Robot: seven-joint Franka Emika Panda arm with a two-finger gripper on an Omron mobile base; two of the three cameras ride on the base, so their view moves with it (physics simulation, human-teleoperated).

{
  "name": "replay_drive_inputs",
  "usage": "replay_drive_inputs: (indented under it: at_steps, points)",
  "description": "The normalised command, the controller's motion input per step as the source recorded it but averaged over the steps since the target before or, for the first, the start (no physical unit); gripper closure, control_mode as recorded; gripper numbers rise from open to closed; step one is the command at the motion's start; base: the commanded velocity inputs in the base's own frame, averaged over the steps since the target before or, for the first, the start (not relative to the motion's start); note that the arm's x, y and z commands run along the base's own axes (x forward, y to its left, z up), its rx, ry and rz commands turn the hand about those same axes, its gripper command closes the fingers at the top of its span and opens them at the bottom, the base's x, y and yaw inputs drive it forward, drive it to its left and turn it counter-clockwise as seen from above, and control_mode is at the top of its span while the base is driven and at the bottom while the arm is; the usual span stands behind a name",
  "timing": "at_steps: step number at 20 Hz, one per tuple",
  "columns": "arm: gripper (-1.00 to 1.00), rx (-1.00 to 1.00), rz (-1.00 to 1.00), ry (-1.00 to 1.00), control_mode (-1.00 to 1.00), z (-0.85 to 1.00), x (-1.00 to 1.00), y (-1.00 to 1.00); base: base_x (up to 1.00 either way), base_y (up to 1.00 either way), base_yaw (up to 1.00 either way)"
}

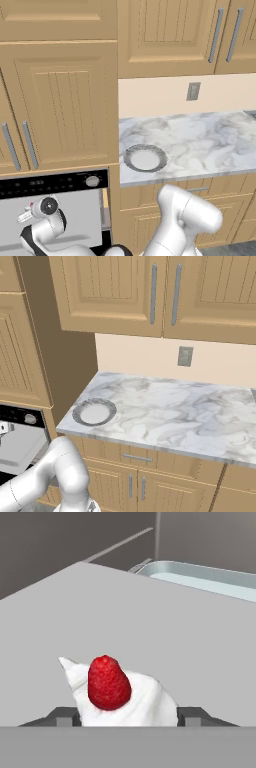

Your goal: Take the baked cake out of the oven and place it on the plate for cooling. Then close the oven door.

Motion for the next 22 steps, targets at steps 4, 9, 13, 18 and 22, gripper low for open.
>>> replay_drive_inputs:
  at_steps: [4,9,13,18,22]
  points:
    - [1.00,0.00,0.00,0.00,-1.00,-0.02,0.07,0.00,0.00,0.00,0.00]
    - [1.00,0.00,0.00,0.00,-1.00,0.00,0.00,0.00,0.00,0.00,0.00]
    - [1.00,0.00,0.00,0.00,-1.00,0.00,0.00,0.00,0.00,0.00,0.00]
    - [1.00,0.00,0.00,0.00,-1.00,0.00,0.00,0.00,0.00,0.00,0.00]
    - [1.00,0.00,0.00,0.00,-1.00,0.00,0.00,0.00,0.00,0.00,0.00]
